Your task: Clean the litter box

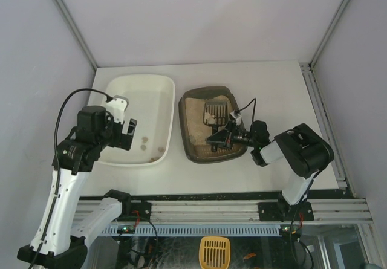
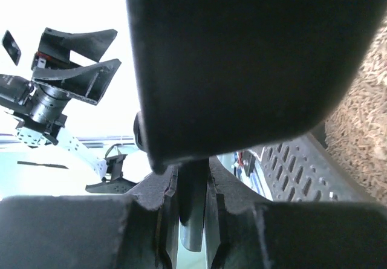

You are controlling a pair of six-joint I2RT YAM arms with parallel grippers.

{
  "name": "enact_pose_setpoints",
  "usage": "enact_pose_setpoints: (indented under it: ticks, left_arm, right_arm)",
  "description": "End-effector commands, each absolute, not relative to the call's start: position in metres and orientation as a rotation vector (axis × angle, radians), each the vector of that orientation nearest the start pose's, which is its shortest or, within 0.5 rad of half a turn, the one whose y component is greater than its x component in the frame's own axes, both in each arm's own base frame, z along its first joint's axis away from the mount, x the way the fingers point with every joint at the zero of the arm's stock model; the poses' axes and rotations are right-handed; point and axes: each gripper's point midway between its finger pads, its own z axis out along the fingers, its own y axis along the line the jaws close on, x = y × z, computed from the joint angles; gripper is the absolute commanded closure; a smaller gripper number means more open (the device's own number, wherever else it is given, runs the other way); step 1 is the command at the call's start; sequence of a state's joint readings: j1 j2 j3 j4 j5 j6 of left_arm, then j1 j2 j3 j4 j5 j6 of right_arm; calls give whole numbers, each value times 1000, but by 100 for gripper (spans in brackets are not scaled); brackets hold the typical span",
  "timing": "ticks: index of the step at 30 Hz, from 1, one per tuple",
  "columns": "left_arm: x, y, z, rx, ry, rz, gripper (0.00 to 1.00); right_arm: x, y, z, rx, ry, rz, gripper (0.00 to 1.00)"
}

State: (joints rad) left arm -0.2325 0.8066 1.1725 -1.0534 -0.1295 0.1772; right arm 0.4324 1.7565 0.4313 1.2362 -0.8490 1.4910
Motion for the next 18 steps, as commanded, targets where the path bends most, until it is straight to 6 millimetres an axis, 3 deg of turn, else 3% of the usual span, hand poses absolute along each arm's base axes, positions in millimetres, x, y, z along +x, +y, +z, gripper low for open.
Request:
enact_pose_setpoints:
  ticks: [1,4,5,8,12,14,16,18]
  left_arm:
    - [218,-22,260,389,2196,100,0]
    - [219,-21,260,380,2198,109,0]
    - [220,-20,260,375,2198,119,0]
    - [220,-19,258,373,2199,122,0]
    - [219,-20,255,382,2208,117,0]
    - [219,-19,254,379,2211,122,0]
    - [219,-20,251,379,2216,117,0]
    - [218,-20,250,380,2220,115,0]
  right_arm:
    - [275,263,161,300,1928,1974,100]
    - [258,294,156,151,2069,1972,100]
    - [256,296,158,125,2074,1962,100]
    - [276,269,173,232,1935,1965,100]
    - [257,299,162,108,2068,1952,100]
    - [264,288,160,157,2044,1943,100]
    - [273,277,172,214,1939,1991,100]
    - [268,290,168,174,1992,2005,100]
